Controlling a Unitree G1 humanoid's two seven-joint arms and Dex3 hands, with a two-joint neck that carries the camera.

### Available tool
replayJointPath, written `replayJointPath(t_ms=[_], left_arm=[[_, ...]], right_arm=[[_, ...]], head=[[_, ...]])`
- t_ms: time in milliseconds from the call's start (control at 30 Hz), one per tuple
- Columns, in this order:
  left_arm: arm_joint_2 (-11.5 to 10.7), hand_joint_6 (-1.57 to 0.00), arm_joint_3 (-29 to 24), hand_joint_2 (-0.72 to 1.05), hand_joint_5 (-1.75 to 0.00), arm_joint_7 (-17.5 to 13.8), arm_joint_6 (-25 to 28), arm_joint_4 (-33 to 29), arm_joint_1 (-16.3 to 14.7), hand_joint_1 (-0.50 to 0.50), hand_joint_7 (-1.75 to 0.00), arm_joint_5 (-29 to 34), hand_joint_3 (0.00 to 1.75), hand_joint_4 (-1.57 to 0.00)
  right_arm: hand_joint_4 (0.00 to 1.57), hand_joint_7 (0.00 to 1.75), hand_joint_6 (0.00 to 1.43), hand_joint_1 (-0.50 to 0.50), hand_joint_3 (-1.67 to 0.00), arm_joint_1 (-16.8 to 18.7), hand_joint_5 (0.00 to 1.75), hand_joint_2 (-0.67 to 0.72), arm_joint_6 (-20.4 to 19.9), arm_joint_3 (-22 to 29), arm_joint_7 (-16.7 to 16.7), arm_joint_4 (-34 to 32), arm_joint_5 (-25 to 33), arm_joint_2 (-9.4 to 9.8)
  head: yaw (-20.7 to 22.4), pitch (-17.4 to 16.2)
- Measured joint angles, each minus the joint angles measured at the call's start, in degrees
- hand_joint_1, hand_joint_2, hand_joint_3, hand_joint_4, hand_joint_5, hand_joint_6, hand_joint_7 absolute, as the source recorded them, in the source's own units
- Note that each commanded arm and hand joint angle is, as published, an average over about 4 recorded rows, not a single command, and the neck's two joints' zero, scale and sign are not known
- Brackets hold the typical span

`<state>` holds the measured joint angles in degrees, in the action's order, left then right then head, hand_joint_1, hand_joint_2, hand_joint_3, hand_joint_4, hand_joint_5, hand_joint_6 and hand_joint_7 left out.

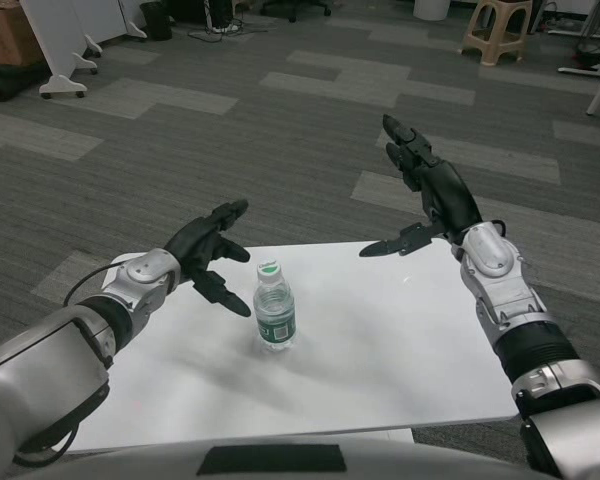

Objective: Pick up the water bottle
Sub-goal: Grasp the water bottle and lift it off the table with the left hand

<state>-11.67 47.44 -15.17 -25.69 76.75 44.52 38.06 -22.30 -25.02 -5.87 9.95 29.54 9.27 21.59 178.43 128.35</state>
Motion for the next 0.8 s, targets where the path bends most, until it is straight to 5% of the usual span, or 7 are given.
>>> replayJointPath(t_ms=[233, 500, 800], left_arm=[[0.62, 0.0, 4.97, -0.33, -1.33, 1.54, 0.26, 1.24, 1.05, -0.48, 0.0, 1.03, 0.09, 0.0], [1.58, 0.0, 7.88, -0.37, -0.41, 2.16, 0.42, 1.31, 1.14, -0.47, 0.0, 3.26, 0.09, 0.0], [1.82, 0.0, 10.33, -0.37, -0.31, 3.14, 0.53, 1.57, 1.34, -0.46, 0.0, 4.46, 0.09, 0.0]], right_arm=[[0.0, 0.0, 0.0, -0.31, -0.24, 0.0, 0.0, -0.1, 0.0, 0.0, 0.0, 0.0, 0.0, 0.0], [0.0, 0.0, 0.0, -0.29, -0.24, 0.0, 0.0, -0.1, 0.0, 0.0, 0.0, 0.0, 0.0, -0.01], [0.0, 0.0, 0.0, -0.3, -0.24, 0.0, 0.0, -0.1, 0.0, 0.0, 0.0, 0.0, 0.01, -0.01]], head=[[0.03, -0.07], [-0.09, -0.11], [-0.48, -0.65]])
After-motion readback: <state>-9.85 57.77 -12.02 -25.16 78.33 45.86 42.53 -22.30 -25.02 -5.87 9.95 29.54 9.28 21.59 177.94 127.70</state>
